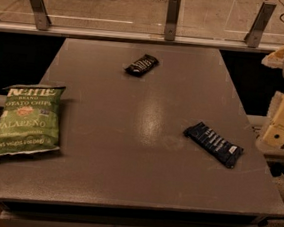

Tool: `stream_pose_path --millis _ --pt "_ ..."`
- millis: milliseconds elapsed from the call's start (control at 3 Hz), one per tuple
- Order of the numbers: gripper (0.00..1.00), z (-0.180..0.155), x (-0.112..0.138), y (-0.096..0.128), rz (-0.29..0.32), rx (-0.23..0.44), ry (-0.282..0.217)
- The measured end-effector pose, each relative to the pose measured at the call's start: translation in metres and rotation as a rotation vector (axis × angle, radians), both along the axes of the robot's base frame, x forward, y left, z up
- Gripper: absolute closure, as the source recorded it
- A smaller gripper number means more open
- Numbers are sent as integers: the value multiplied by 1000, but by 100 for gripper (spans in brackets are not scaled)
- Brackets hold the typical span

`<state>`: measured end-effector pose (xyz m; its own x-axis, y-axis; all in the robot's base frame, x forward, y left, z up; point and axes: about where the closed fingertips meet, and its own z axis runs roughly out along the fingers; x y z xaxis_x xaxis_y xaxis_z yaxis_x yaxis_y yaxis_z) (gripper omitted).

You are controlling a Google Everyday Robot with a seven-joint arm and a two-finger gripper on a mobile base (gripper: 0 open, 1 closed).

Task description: Move rxbar blueberry near rxbar chocolate

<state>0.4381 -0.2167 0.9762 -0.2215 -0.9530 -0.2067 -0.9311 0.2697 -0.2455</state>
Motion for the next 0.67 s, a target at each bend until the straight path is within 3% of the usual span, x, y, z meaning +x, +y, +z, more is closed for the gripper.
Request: stream_pose_path --millis 667 --pt "0 -17 4 1 0 33 7"
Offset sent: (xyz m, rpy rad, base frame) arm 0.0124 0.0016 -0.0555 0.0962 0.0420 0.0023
